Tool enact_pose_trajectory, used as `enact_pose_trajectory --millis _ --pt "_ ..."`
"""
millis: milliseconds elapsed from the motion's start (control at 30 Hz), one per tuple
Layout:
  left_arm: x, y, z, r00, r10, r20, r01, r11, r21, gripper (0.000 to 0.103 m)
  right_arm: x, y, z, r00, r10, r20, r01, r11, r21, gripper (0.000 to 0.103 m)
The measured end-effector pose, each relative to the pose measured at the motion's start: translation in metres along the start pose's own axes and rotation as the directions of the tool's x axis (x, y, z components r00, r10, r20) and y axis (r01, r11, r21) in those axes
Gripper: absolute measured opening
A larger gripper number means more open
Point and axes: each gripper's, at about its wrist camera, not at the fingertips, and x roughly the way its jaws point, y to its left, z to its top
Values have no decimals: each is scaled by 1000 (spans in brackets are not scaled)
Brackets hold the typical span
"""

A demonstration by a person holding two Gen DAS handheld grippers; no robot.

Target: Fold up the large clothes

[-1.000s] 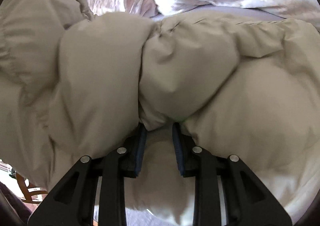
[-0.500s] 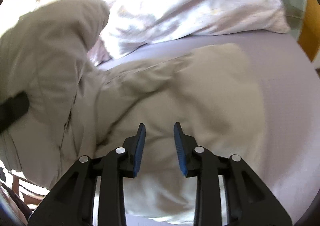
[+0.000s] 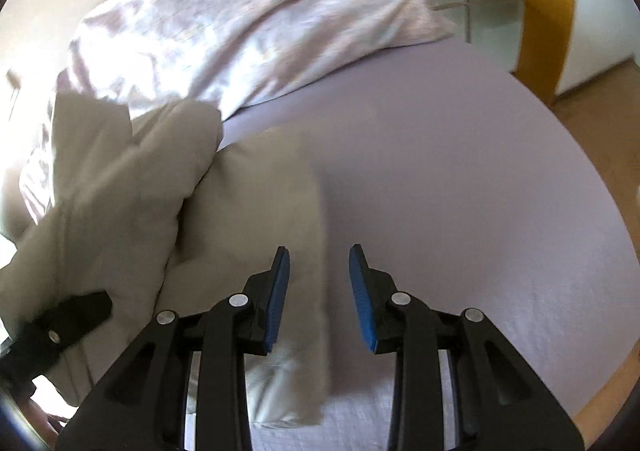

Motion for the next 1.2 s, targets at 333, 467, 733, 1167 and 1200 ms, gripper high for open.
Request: enact_pose_trajectory --millis 333,467,733,1167,1200 --pt "26 -38 -6 998 8 -60 -3 997 78 34 -23 -45 -7 999 -27 29 24 995 102 33" --pt "26 -47 -7 998 16 -64 -10 996 94 47 -31 -52 -7 999 -24 43 18 993 116 33" --pt "-23 -55 7 999 29 19 -32 991 131 80 -49 -39 9 995 38 87 -46 995 91 33" --pt "-77 23 20 974 185 131 -185 983 -14 84 -75 71 47 968 231 102 -218 967 -130 37" --pt "-77 34 20 971 200 127 -198 980 -33 84 -75 80 49 965 245 93 -230 962 -147 37"
